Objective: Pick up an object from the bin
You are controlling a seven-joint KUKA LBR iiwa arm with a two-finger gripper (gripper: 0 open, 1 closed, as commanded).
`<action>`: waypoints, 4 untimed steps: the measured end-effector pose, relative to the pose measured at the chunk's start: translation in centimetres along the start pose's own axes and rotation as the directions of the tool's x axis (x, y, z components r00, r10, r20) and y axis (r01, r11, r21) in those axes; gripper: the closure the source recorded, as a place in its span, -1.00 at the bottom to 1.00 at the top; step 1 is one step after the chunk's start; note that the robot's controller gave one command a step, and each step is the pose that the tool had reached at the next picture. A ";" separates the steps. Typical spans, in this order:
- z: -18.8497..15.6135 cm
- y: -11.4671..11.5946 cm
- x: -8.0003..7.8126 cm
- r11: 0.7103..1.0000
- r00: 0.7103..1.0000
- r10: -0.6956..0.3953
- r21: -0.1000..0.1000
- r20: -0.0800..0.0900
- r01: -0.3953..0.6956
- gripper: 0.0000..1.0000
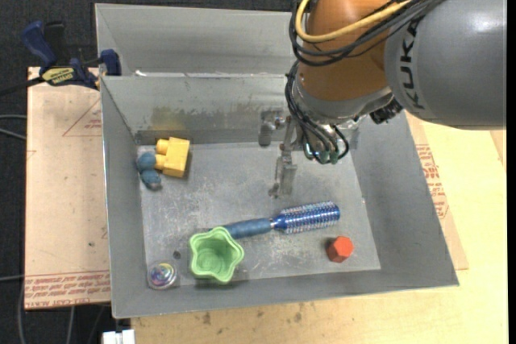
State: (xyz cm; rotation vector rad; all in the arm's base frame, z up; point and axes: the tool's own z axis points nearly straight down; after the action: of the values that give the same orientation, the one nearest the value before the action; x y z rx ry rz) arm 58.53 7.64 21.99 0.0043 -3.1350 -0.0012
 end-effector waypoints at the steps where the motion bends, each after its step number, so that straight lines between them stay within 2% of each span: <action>1: 8.2 -1.9 8.0 0.988 0.988 -0.156 0.001 -0.004 0.156 -1.00; 2: 14.9 -1.6 3.5 0.984 0.984 -0.179 0.001 0.006 0.179 -1.00; 3: 14.6 -1.6 3.5 0.984 0.984 -0.178 0.000 0.007 0.178 1.00; 4: 2.7 -0.6 5.1 0.969 0.969 -0.247 0.003 0.015 0.247 1.00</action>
Offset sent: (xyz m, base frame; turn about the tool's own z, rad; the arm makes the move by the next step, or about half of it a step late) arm -0.0777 -0.0187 -0.0773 -0.1573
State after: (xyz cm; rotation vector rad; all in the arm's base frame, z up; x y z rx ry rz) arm 53.45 7.06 19.31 0.3964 -3.1251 -0.0014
